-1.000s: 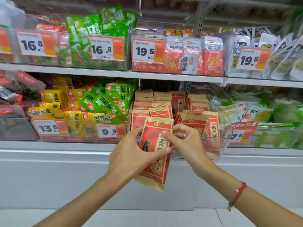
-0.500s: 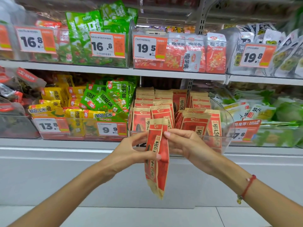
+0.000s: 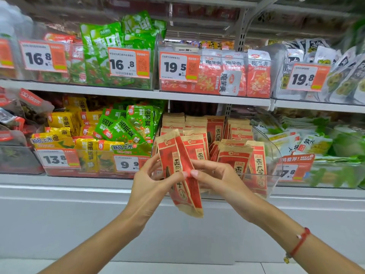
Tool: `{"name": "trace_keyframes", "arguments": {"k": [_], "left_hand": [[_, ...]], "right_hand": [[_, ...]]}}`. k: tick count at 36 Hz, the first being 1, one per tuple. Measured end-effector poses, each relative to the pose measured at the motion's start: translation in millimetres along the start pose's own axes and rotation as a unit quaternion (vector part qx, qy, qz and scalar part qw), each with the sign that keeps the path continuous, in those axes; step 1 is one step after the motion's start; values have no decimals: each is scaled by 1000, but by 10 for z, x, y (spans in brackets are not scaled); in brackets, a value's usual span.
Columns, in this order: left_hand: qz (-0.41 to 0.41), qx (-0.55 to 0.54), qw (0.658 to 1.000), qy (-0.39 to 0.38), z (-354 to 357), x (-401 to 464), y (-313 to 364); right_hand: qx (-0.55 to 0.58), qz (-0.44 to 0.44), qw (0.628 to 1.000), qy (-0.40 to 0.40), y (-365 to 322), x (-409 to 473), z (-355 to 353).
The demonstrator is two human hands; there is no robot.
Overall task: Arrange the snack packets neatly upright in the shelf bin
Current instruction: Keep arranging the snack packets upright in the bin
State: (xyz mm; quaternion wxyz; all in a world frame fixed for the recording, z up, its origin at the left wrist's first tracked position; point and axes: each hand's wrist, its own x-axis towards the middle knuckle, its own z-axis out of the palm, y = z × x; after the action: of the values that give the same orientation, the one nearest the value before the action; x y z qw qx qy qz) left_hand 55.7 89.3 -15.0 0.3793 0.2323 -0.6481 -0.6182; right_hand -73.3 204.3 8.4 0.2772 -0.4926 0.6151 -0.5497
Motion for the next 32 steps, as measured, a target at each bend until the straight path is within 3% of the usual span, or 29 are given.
{"name": "trace_keyframes", "arguments": {"k": [7, 18, 27, 32], "left_hand": [[31, -11, 998, 53, 32, -54, 86], [-39, 4, 999, 0, -64, 22, -38], [-4, 55, 998, 24, -66, 11, -62], [6, 28, 996, 82, -25, 18, -99]], "right_hand": [[-34, -54, 997, 43, 19, -38, 68], [37, 28, 998, 52, 139, -65, -27], [-37, 38, 995, 85, 183, -25, -4], [-175, -5, 980, 92, 120, -53, 104]]}}
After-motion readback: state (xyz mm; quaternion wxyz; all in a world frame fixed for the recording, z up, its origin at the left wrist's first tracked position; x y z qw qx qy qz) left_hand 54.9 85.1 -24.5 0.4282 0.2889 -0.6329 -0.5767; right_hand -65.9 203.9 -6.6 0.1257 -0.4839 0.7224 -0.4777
